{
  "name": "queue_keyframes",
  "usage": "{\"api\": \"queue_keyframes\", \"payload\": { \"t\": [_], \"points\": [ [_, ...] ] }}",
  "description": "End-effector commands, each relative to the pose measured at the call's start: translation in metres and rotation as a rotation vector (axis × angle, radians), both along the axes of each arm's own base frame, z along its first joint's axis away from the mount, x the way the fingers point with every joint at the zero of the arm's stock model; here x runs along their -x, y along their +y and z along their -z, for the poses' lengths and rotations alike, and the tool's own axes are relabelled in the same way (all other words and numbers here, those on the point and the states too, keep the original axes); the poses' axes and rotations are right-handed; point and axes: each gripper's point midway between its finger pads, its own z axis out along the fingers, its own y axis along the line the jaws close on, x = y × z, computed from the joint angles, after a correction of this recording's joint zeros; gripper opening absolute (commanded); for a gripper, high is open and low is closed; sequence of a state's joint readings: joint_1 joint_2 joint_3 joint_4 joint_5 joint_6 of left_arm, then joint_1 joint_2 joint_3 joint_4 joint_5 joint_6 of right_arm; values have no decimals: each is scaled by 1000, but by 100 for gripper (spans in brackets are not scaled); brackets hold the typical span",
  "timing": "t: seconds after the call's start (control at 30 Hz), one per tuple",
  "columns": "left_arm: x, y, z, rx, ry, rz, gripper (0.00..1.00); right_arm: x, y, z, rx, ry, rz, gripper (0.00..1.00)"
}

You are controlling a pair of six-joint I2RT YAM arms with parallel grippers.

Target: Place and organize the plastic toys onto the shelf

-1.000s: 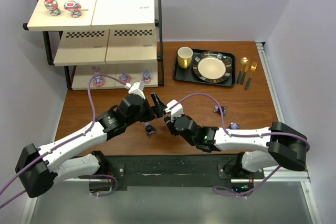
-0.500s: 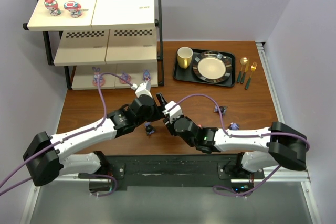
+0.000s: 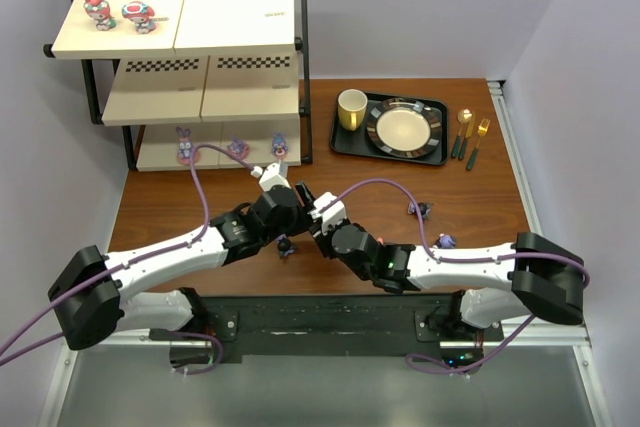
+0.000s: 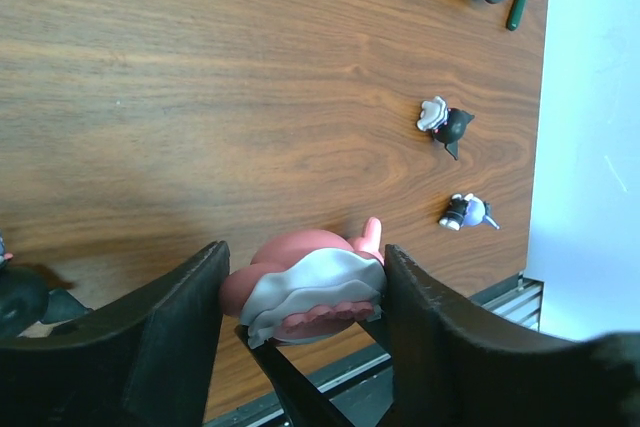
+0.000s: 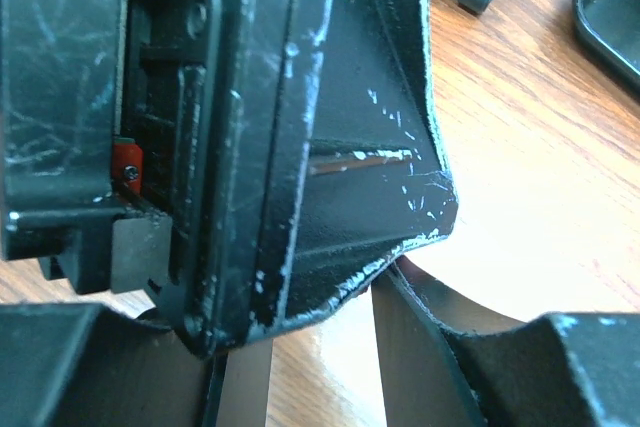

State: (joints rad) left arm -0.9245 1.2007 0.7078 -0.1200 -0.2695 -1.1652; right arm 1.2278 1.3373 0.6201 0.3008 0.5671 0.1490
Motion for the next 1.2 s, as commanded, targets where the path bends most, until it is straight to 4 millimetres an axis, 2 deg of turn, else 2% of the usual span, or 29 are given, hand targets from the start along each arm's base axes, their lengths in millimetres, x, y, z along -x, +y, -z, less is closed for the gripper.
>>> {"api": "queue_keyframes", "payload": {
  "t": [0.0, 0.1, 0.13, 0.2, 0.23, 0.27, 0.33, 0.37, 0.43, 0.47, 0.5, 0.57, 0.7, 0.73, 0.8, 0.87, 0.9, 0.97, 1.0, 1.07, 1.1, 1.17],
  "points": [
    [5, 1, 4, -17, 7, 8, 52, -15, 1, -26, -91, -62, 81, 0],
    [4, 1, 1, -31, -3, 17, 37, -15, 1, -22, -77, -61, 84, 0],
    [3, 2, -1, -37, -5, 14, 29, -15, 1, -20, -75, -60, 83, 0],
    [2, 4, -3, -55, -23, 15, 19, -14, 2, -20, -74, -55, 76, 12],
    [1, 6, -6, -66, -32, 15, 7, -14, 1, -19, -75, -52, 74, 18],
    [0, 8, -8, -74, -41, 15, 2, -12, 3, -21, -85, -47, 63, 33],
    [-4, 13, -19, -110, -86, 12, 0, -10, 1, -24, -94, -41, 59, 45],
    [-7, 15, -24, -122, -108, 10, 0, -9, 0, -28, -107, -37, 59, 56],
    [-15, 23, -42, -165, -175, 0, 0, -7, -3, -32, -116, -35, 62, 65],
    [-18, 27, -48, -182, -199, -5, 0, -7, -6, -33, -118, -32, 64, 73],
    [-24, 29, -62, -206, -243, -2, 0, -5, -7, -40, -140, -33, 59, 77],
    [-30, 39, -72, -244, -265, -12, 0, -2, -10, -43, -150, -29, 53, 83],
    [-40, 45, -102, -287, -333, 36, 0, 11, -10, -56, -221, -16, -15, 85],
    [-42, 48, -106, -294, -337, 41, 0, 13, -12, -52, -224, -12, -27, 85],
    [-44, 48, -123, -291, -369, 69, 0, 18, -10, -57, -251, -18, -63, 86],
    [-47, 53, -130, -303, -378, 91, 0, 25, -7, -61, -274, -16, -111, 86],
    [-48, 54, -142, -295, -396, 94, 0, 27, -7, -62, -282, -15, -123, 86],
    [-50, 61, -149, -320, -399, 96, 0, 30, -5, -67, -304, -23, -153, 87],
    [-51, 62, -164, -312, -424, 92, 0, 31, -5, -66, -301, -23, -157, 87],
    [-52, 67, -177, -335, -449, 99, 0, 29, -6, -65, -293, -27, -149, 87],
    [-53, 68, -197, -322, -485, 95, 0, 29, -6, -64, -289, -26, -151, 87],
    [-56, 74, -213, -353, -511, 93, 0, 30, -6, -61, -283, -20, -152, 87]
  ]
}}
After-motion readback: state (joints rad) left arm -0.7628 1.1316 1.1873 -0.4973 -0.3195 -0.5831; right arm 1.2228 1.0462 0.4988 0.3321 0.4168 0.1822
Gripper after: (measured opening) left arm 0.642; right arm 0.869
